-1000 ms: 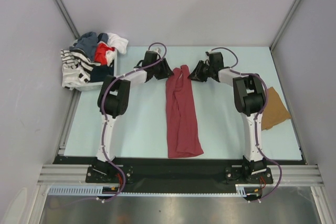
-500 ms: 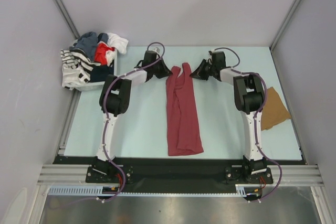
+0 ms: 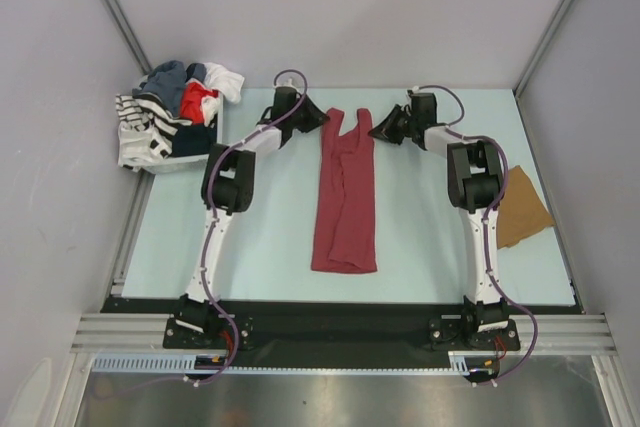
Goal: Fold and stack the tank tops
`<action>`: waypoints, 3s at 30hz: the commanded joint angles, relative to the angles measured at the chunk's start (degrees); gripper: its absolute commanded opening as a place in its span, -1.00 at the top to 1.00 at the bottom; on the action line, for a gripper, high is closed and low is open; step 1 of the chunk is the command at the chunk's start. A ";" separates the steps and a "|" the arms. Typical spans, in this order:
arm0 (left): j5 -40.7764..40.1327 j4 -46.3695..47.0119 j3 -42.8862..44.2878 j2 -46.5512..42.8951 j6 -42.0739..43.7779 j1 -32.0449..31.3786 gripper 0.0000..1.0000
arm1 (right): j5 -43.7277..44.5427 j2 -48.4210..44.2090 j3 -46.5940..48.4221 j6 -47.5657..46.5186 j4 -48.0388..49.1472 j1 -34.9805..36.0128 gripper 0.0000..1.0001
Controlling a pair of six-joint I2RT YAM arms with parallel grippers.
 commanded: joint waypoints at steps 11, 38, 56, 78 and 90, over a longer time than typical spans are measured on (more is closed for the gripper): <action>1.36 3.77 -4.87 -7.97 2.13 3.48 -1.00 | 2.55 -6.11 -0.08 -1.33 -0.59 -1.13 -0.07; -14.02 0.09 -96.98 -92.00 4.08 -17.87 -0.86 | 21.62 -76.70 -77.52 -2.13 -6.12 21.98 0.08; -29.15 -8.01 -94.54 -86.57 1.44 -34.13 -0.63 | 53.09 -63.10 -62.86 5.17 -26.08 48.53 0.31; -24.76 -0.01 -93.83 -72.06 -1.81 -35.80 0.14 | 47.30 -71.08 -72.23 10.09 -22.58 48.27 1.00; -23.09 -0.54 -95.50 -74.35 -4.53 -37.47 0.16 | 37.80 -84.01 -84.21 11.41 -15.45 41.68 0.88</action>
